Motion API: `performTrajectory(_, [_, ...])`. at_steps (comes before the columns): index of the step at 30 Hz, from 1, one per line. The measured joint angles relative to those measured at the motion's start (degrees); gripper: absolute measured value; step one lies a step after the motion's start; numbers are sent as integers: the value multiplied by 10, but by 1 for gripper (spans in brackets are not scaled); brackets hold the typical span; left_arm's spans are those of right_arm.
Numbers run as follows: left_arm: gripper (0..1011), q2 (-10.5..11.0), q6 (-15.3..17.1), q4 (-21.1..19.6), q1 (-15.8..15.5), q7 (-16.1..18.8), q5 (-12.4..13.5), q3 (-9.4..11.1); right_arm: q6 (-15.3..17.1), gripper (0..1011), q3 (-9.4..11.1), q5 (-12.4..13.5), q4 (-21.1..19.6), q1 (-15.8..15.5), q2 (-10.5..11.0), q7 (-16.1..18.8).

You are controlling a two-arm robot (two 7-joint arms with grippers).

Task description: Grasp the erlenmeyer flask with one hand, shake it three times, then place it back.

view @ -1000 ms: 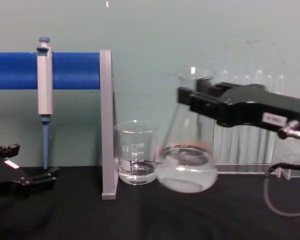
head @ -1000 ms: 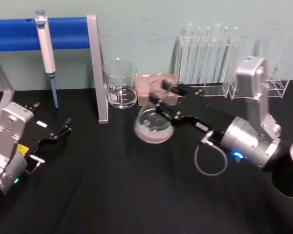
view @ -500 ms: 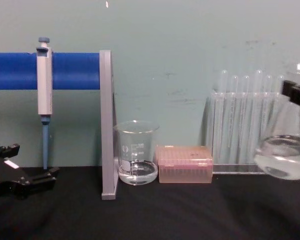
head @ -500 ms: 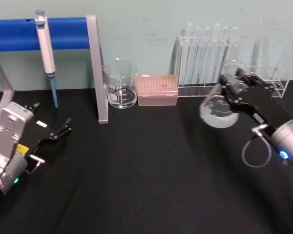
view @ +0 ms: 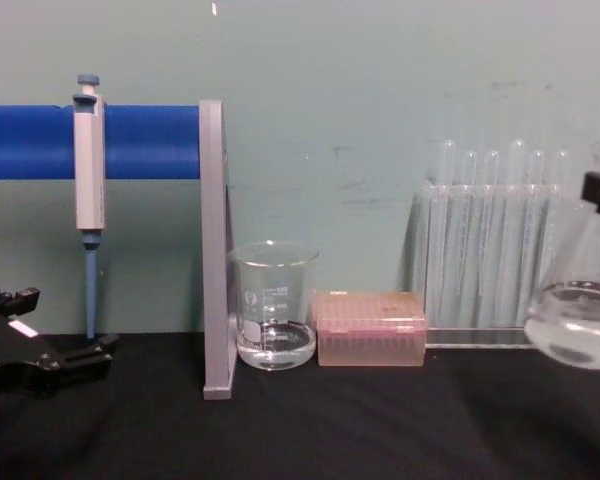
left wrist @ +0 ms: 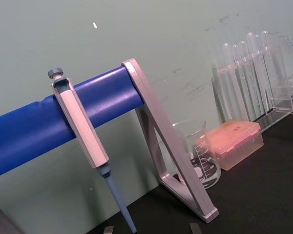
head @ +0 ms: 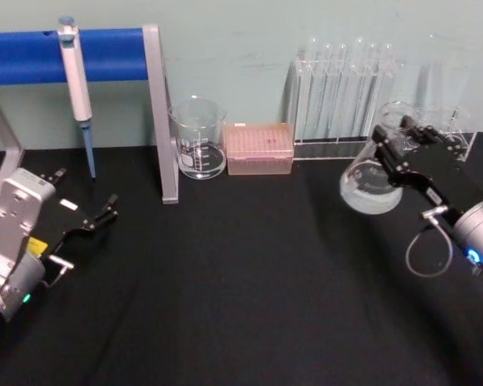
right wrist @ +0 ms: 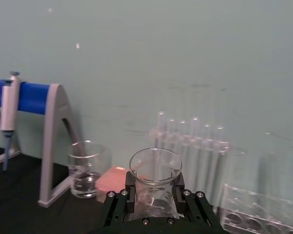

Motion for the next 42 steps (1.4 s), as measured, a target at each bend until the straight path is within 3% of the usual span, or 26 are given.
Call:
performTrajectory(9, [1001,0,0,0,0,0,0,0,7,447,-37,7,23,31,-8,71])
performTrajectory(15, [1001,0,0,0,0,0,0,0,12,447,-88,19,41,62,-7,132])
performTrajectory(22, [1001,0,0,0,0,0,0,0,11,447,-127,33,58,90,-4,176])
performTrajectory(42, [1001,0,0,0,0,0,0,0,-3,447,-165,70,87,126,20,217])
